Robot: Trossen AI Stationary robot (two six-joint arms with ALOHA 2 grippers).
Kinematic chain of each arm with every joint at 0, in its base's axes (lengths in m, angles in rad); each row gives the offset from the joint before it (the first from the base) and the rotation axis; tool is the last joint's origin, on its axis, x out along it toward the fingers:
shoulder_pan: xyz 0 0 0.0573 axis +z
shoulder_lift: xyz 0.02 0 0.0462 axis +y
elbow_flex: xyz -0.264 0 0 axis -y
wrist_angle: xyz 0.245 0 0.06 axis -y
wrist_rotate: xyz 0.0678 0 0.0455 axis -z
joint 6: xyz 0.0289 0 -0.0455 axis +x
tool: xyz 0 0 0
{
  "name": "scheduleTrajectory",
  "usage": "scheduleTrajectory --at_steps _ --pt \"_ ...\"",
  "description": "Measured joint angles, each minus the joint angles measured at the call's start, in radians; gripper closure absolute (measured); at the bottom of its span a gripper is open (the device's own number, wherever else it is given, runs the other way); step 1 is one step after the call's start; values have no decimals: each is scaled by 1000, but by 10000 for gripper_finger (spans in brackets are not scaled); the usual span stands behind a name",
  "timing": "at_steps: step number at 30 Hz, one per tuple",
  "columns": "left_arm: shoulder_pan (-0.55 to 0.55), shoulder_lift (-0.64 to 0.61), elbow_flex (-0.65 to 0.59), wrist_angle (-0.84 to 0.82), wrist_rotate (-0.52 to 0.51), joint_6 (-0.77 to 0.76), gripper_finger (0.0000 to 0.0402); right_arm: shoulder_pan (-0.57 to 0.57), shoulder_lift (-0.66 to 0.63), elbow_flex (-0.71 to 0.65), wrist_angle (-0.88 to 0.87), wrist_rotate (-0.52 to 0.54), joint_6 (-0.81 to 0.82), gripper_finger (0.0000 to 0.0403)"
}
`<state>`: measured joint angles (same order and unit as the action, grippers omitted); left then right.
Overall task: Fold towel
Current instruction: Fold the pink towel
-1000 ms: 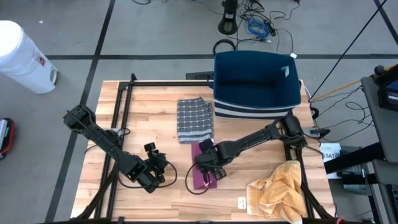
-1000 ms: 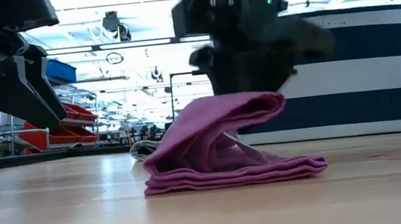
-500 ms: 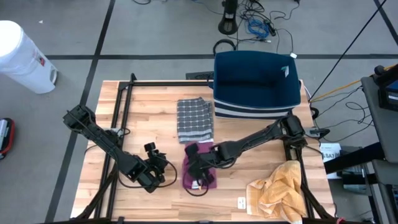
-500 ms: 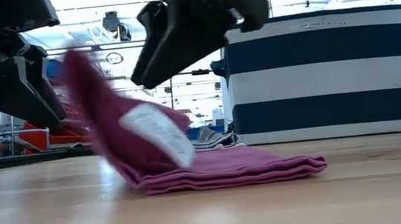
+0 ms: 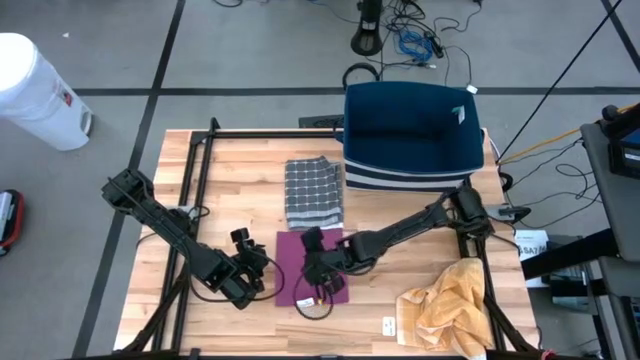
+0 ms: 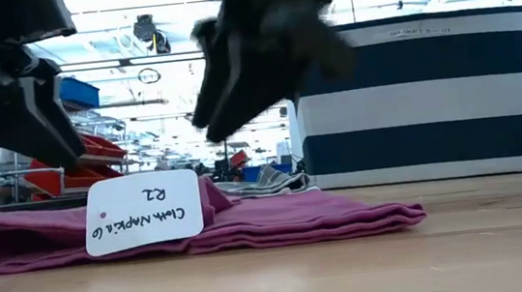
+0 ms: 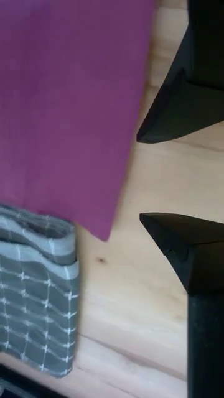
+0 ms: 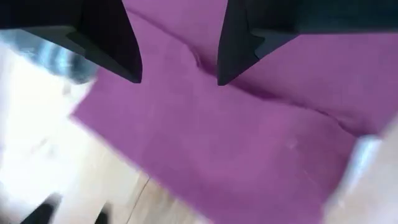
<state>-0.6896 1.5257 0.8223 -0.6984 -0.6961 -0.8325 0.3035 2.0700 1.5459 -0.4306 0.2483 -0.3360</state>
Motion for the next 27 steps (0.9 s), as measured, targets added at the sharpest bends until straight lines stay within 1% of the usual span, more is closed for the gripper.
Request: scheduleTrajectory --at_steps 2,4,6,8,10,12,16,18,22,25,27 --pt "7 0 0 0 -5 1 200 12 -27 1 -39 14 19 207" --pt "13 0 0 6 -9 2 200 14 -35 1 -64 -19 44 207" --pt "18 0 0 13 -9 4 200 7 -30 0 -68 -39 50 207" --pt "18 0 0 20 -9 4 200 -5 -19 0 -45 -23 33 207" --pt "18 0 0 39 -9 4 200 -24 -5 0 -37 14 10 207" --pt "19 0 0 59 -8 4 200 -57 10 0 -34 8 6 207" --pt "18 0 0 103 22 4 200 -114 29 0 -86 12 13 207" --pt "14 0 0 107 22 4 200 -133 44 0 -89 4 9 207" --pt "14 0 0 110 13 5 200 -169 69 0 -63 -51 2 207" --pt "17 0 0 119 6 5 200 -183 77 0 -52 -58 -8 208" --pt "17 0 0 118 5 5 200 -181 74 0 -45 -59 -20 217"
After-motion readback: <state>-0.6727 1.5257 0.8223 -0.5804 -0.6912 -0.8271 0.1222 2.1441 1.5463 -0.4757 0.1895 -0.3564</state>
